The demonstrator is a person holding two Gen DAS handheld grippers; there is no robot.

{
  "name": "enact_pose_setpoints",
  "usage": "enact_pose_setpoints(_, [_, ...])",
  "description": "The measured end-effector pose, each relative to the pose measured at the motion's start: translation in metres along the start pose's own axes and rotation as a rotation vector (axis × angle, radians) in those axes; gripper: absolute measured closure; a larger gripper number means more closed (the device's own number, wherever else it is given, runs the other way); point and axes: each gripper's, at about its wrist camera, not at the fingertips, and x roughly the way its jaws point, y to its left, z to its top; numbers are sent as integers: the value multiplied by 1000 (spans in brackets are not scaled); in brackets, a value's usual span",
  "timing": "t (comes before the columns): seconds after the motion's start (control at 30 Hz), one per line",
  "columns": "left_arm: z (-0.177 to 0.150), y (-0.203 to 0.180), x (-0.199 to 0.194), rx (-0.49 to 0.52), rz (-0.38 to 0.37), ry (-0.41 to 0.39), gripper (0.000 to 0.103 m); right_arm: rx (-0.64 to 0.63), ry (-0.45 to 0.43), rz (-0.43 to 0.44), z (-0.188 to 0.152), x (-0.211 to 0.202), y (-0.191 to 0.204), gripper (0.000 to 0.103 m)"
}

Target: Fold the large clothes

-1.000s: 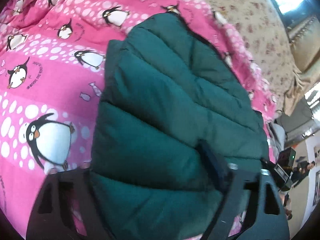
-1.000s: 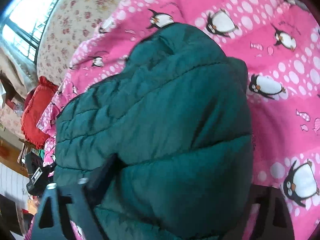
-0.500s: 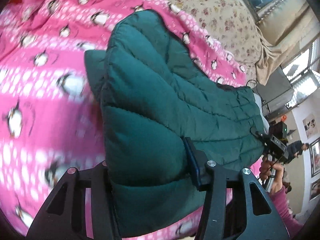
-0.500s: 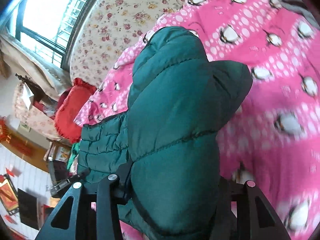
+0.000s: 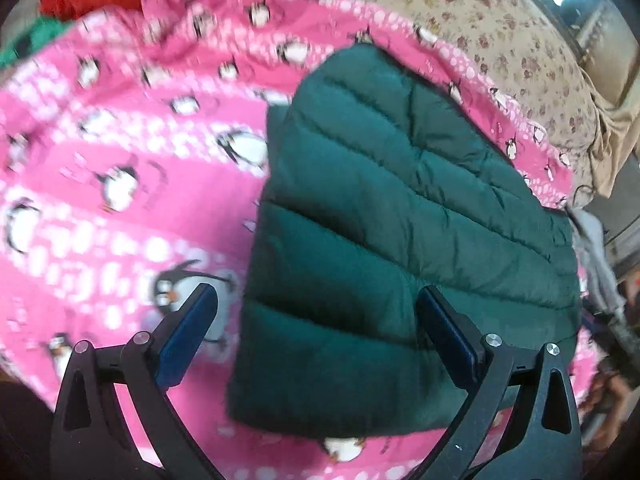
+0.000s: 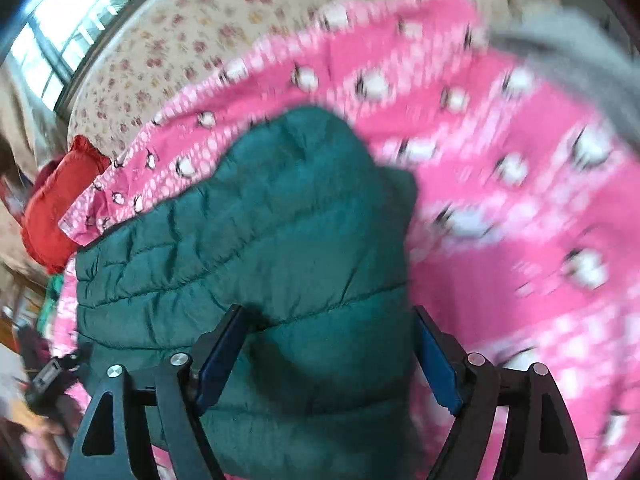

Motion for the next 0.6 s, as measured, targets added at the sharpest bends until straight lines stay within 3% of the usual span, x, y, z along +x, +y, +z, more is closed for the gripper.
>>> enact_pose_setpoints(0.17, [-9,-1,-13,33,56,-59,3,-48,-122,17,-4,-45,13,23])
enact_pose_setpoints(0.43, [-20,-16,-21,91,107,-76,3,-119,-71,96,-27,-22,67,23])
enact_pose_setpoints(0.6, [-30,-26,-23,134,123,-78,3,-206,-41,100,-50,-9,101,23])
